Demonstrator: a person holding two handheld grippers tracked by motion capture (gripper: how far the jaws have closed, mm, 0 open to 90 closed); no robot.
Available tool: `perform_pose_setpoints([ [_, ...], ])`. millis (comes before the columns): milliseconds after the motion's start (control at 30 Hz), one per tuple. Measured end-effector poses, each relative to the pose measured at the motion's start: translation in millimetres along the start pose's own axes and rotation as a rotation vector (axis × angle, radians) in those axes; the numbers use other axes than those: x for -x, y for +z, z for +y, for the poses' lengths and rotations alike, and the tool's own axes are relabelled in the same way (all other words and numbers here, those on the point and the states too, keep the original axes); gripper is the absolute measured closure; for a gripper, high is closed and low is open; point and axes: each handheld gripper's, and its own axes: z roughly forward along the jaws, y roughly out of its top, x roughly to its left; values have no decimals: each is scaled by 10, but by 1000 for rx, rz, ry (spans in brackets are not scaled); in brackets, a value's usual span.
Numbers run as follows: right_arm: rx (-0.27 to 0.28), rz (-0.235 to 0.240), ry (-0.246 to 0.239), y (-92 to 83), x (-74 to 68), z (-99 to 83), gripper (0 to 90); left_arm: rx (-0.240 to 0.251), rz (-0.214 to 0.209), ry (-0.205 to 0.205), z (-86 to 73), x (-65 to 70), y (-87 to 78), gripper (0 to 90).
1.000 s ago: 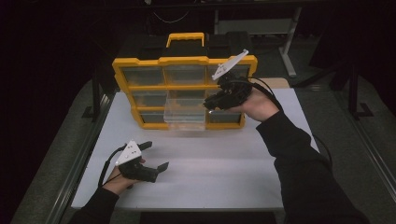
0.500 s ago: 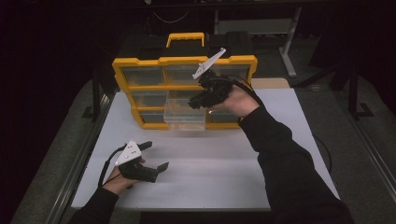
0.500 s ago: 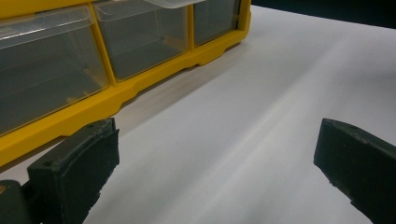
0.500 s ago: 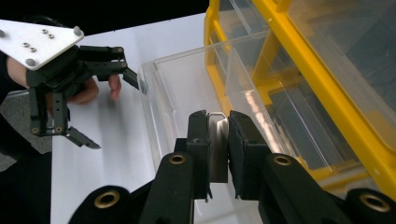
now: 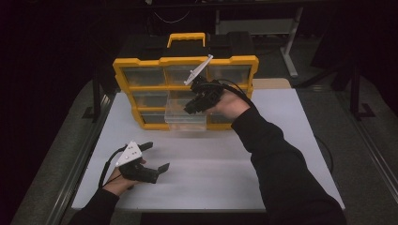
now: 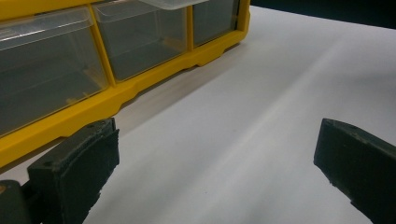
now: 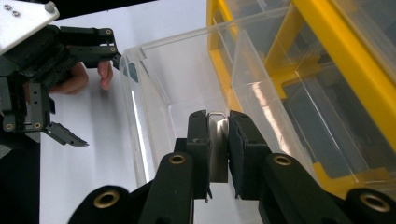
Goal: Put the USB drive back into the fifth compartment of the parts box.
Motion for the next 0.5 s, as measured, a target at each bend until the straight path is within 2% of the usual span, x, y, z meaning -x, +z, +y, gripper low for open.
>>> perform_pose_setpoints([
  [133,-12,2,5,23,15,-4,770,2,-1,-1,1,1,-2,0],
  [300,-1,-1,11,6,24,-12,770,0,0,-1,0,1,0,0],
  [500,11,6,19,-51,17,-20,882,0,1,-1,-1,2,2,0],
])
